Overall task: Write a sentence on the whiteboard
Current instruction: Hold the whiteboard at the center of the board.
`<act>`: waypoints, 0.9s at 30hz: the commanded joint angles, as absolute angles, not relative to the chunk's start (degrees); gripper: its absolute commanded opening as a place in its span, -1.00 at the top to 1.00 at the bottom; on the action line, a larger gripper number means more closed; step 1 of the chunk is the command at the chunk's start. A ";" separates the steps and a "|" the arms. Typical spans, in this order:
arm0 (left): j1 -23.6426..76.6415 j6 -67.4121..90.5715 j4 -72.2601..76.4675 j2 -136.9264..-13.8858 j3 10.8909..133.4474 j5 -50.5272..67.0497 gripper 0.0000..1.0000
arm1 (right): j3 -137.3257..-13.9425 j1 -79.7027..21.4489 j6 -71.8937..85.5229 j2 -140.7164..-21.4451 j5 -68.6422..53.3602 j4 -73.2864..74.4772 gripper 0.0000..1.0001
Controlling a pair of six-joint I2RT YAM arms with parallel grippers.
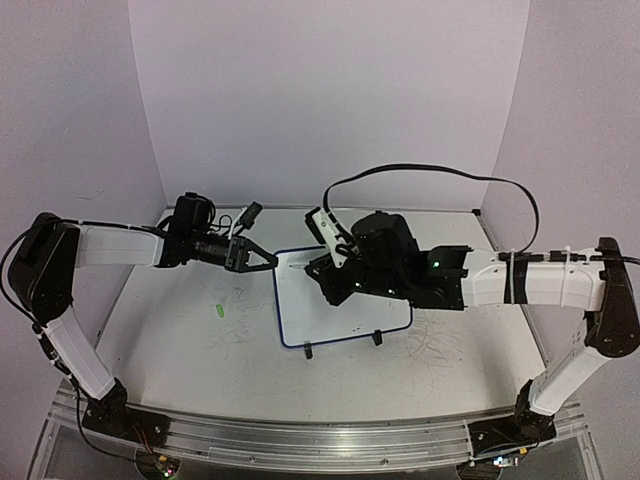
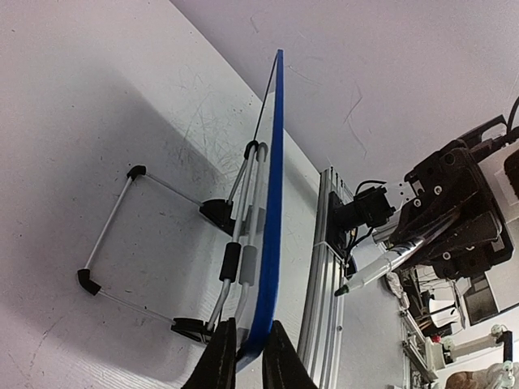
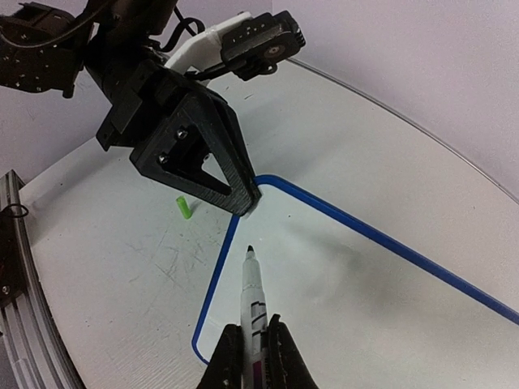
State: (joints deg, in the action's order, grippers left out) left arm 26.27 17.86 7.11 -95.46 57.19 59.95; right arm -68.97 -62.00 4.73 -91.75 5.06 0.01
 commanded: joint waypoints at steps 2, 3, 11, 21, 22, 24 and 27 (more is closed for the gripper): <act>27.02 16.47 8.97 -94.84 58.01 60.23 0.85 | -73.00 -63.25 3.52 -93.98 9.42 -1.20 1.00; 27.09 16.35 8.99 -94.73 57.95 60.17 0.88 | -73.22 -63.40 3.57 -94.25 9.74 -1.21 1.00; 27.56 13.51 8.60 -93.86 57.14 59.03 1.00 | -73.77 -63.97 4.21 -95.36 11.29 -1.23 1.00; 28.13 6.85 5.84 -92.22 55.83 56.93 1.00 | -72.60 -64.13 3.52 -94.85 10.34 -1.83 1.00; 28.15 6.55 5.73 -92.09 55.73 56.78 1.00 | -72.57 -64.17 3.45 -94.92 10.14 -1.94 1.00; 28.21 6.01 5.38 -91.98 55.66 56.49 1.00 | -72.63 -64.27 3.17 -95.16 9.75 -2.07 1.00; 28.28 5.86 5.12 -91.96 55.84 56.66 1.00 | -72.98 -64.54 2.91 -95.83 9.87 -2.11 1.00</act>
State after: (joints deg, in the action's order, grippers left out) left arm 27.70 8.16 6.46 -94.21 56.12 57.57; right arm -71.13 -63.75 4.22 -94.72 9.76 -0.02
